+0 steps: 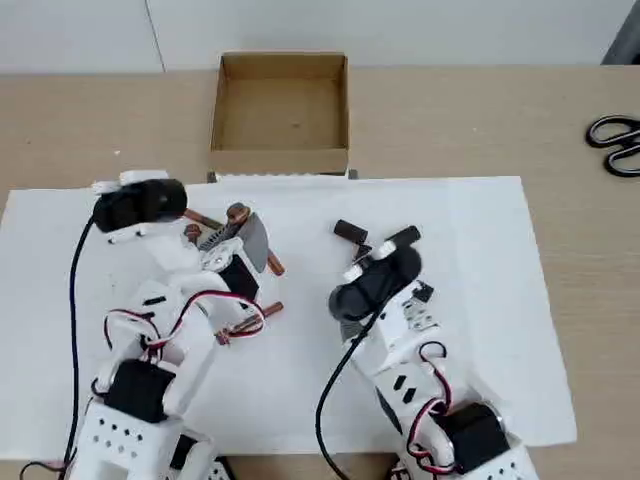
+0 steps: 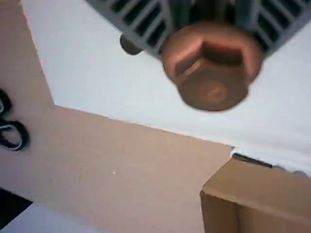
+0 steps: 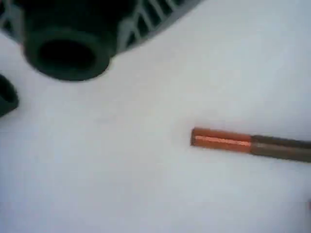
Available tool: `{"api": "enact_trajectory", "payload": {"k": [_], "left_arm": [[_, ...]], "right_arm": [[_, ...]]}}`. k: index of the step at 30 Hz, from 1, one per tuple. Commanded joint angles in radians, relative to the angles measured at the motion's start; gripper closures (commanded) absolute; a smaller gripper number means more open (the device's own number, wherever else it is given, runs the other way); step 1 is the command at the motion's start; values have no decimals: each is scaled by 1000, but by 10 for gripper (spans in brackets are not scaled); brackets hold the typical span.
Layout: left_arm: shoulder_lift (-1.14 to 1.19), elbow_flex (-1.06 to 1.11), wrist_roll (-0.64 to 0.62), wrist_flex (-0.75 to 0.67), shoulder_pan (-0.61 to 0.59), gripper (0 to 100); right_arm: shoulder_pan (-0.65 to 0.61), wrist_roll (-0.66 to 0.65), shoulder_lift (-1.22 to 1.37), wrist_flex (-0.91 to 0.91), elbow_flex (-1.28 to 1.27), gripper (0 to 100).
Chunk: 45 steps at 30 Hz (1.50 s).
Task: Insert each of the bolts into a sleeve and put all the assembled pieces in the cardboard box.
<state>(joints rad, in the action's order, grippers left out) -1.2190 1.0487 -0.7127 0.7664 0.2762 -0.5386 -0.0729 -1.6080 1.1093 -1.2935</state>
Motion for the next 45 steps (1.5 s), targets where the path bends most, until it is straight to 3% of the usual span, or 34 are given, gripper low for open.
{"api": "enact_trajectory", "payload": {"k": [1,14,28,45], "left_arm": [[-81,19,-3,-64,17,994],[-261,219,-2,-106,258,994],[-292,231,0,-106,258,994],[-296,282,2,-153,255,994]], "right_arm": [[-48,9,-12,-28,-17,996],[-105,-2,-7,-102,-57,996],[-171,-15,-13,-102,-49,996],[-165,-20,-15,-99,-2,996]]}}
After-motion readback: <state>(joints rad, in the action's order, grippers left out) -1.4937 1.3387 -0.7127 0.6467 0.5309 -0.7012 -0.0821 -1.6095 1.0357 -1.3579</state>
